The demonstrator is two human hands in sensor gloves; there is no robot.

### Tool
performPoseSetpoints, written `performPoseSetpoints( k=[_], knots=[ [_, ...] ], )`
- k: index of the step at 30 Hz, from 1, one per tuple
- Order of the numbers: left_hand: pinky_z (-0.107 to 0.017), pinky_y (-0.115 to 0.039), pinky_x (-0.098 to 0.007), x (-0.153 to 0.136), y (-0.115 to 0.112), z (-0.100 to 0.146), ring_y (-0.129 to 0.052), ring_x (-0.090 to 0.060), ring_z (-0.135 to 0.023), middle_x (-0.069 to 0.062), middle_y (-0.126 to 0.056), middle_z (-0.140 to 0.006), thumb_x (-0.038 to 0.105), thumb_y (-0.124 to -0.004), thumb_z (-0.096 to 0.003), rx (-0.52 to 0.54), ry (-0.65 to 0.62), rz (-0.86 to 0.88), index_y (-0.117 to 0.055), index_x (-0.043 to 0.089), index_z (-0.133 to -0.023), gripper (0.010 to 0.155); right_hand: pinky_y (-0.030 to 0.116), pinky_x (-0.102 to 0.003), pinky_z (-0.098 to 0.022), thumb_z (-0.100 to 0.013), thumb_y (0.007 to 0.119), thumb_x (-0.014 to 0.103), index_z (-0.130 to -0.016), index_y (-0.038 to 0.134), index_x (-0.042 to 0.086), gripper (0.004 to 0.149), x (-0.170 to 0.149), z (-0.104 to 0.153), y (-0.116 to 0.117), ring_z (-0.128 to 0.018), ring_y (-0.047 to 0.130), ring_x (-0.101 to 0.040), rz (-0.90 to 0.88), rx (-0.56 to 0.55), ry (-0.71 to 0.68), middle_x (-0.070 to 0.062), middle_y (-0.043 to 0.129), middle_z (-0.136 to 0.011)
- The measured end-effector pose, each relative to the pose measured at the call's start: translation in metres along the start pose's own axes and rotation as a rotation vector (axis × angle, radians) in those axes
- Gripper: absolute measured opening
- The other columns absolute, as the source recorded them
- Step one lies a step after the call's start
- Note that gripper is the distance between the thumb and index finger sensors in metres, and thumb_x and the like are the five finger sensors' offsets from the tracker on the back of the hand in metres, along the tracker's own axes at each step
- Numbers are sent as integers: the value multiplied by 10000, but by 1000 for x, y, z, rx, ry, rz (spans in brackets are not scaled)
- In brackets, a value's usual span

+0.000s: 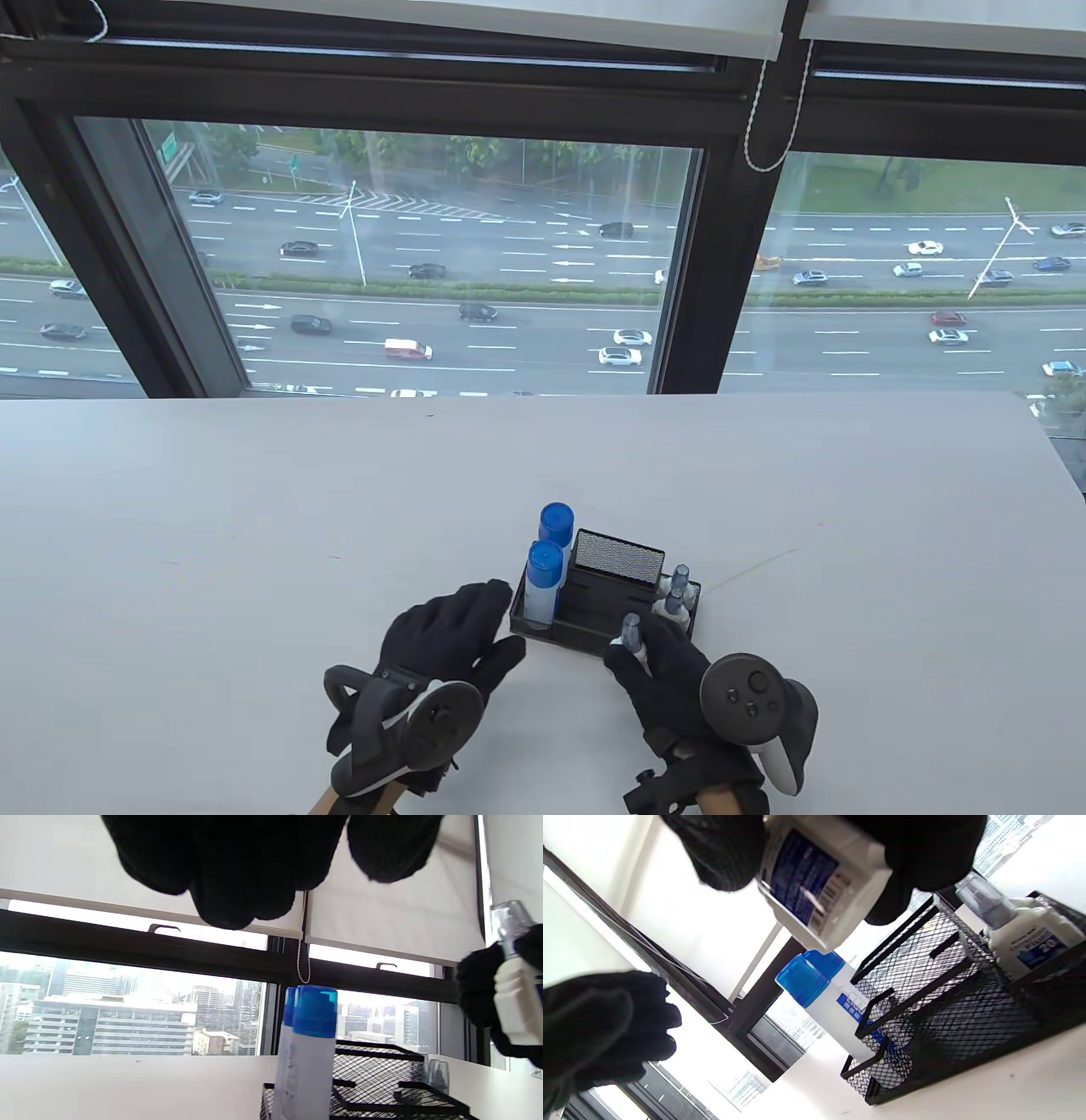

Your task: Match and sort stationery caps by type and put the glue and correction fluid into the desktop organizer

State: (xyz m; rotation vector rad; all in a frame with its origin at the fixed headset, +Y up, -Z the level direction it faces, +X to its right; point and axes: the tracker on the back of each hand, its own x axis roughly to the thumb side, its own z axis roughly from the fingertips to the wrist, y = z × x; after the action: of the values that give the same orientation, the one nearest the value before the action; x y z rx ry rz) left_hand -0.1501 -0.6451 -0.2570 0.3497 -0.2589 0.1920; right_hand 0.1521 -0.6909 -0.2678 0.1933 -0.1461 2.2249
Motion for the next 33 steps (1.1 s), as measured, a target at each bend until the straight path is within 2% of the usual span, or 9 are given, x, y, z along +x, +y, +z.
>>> performPoseSetpoints(
  k=[3, 6, 8, 13, 14, 19, 23, 29, 33],
  knots=[
    [-662, -766, -509, -28, -20, 6, -948, -258, -899, -28, -830, -1062, 586, -683, -567, -28, 109, 45, -650, 277, -1086, 605, 671, -575, -652, -523, 776, 389, -1035, 644, 203, 560, -8, -3, -3, -806, 858, -365, -34, -15, 27, -143, 803, -953],
    [-661, -767, -511, -42, -47, 15, -950, -260, -899, -27, -833, -1062, 588, -682, -566, -147, 141, 36, -650, 277, -1086, 607, 673, -568, -655, -527, 775, 387, -1059, 602, 233, 579, -16, -6, -3, -816, 857, -366, -178, 21, 47, -118, 813, -959],
    [-663, -769, -508, -46, -52, 20, -951, -255, -900, -24, -831, -1064, 590, -680, -565, -167, 154, 38, -649, 278, -1086, 608, 649, -570, -674, -531, 773, 383, -1053, 613, 239, 564, -21, -9, -4, -850, 829, -372, -205, 16, 66, -104, 799, -985],
    [-658, -773, -506, -45, -49, 21, -955, -251, -894, -21, -839, -1055, 588, -681, -564, -128, 144, 56, -652, 277, -1082, 604, 634, -580, -695, -536, 760, 340, -1069, 565, 271, 572, -33, -15, -8, -886, 790, -379, -64, -99, 155, -200, 541, -1089],
    [-657, -774, -506, -43, -49, 22, -956, -251, -892, -21, -836, -1056, 588, -680, -564, -130, 135, 52, -653, 279, -1081, 603, 642, -585, -690, -531, 766, 328, -1061, 566, 278, 568, -38, -19, -9, -887, 794, -384, -46, -143, 184, -196, 545, -1070],
    [-658, -774, -506, -43, -52, 24, -956, -249, -893, -17, -838, -1055, 589, -679, -564, -145, 126, 38, -651, 282, -1080, 602, 629, -610, -691, -515, 812, 294, -1049, 572, 292, 585, -56, -28, -7, -894, 809, -402, -31, -137, 239, -108, 706, -999],
    [-658, -774, -505, -44, -55, 24, -957, -246, -893, -14, -840, -1053, 589, -679, -563, -156, 125, 34, -653, 284, -1079, 600, 611, -580, -708, -499, 831, 300, -1019, 637, 292, 555, -62, -29, -2, -901, 795, -364, 131, -164, 246, -74, 795, -990],
    [-656, -777, -503, -43, -55, 25, -962, -243, -886, -13, -844, -1048, 588, -679, -563, -163, 120, 24, -658, 286, -1075, 594, 664, -552, -698, -505, 817, 293, -1010, 669, 272, 527, -68, -30, 6, -888, 838, -367, 136, -144, 238, -179, 654, -1049],
    [-657, -777, -503, -42, -54, 26, -962, -243, -888, -12, -846, -1048, 588, -679, -562, -169, 112, 12, -658, 285, -1075, 596, 682, -546, -688, -500, 826, 294, -1003, 674, 272, 526, -68, -29, 11, -875, 858, -341, 237, -130, 222, -158, 684, -1016]
  ],
)
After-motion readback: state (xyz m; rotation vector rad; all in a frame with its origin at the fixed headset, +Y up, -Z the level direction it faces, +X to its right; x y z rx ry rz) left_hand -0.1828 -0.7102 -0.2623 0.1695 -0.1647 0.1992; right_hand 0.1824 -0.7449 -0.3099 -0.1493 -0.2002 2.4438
